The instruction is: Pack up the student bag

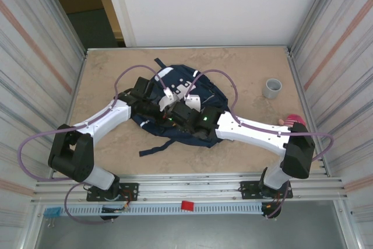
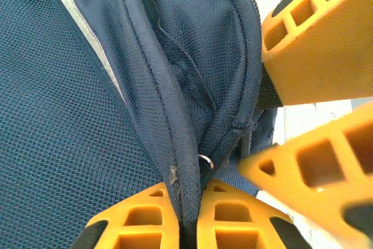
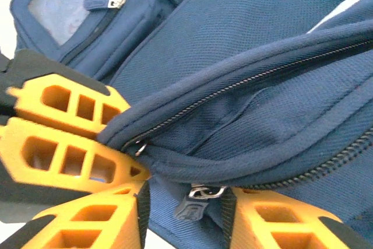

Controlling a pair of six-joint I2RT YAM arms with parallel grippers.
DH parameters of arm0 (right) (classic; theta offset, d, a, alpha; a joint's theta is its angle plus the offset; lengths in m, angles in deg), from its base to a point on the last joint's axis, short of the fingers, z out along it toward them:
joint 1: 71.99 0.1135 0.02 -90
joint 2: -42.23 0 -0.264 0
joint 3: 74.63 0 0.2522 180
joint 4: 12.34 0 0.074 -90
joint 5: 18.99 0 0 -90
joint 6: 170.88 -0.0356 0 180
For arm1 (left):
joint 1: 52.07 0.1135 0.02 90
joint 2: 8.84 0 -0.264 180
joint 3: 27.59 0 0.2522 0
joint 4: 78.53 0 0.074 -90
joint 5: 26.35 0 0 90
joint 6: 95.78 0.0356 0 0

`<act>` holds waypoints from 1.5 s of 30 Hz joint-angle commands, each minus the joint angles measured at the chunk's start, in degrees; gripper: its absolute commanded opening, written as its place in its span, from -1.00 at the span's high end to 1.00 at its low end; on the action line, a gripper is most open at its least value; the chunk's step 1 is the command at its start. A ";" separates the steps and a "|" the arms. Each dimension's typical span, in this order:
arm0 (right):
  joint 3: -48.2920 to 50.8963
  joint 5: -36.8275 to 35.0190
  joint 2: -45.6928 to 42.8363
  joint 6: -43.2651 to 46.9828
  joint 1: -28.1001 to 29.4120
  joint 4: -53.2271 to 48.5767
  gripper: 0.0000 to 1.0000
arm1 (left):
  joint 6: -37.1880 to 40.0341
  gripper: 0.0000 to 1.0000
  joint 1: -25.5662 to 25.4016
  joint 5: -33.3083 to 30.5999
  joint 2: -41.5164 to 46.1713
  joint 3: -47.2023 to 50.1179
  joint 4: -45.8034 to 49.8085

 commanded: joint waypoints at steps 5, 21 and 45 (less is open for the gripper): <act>-3.96 -6.91 1.96 -3.20 -1.87 -12.06 0.78 | -2.09 1.00 0.30 5.73 1.29 -1.20 1.47; -4.15 5.51 -1.83 2.27 -5.98 -18.43 1.00 | 0.97 1.00 1.86 -3.54 3.64 -0.34 2.95; -4.63 11.77 -5.27 10.94 -7.10 -12.07 1.00 | -3.71 1.00 -0.86 -7.26 6.73 3.84 -0.21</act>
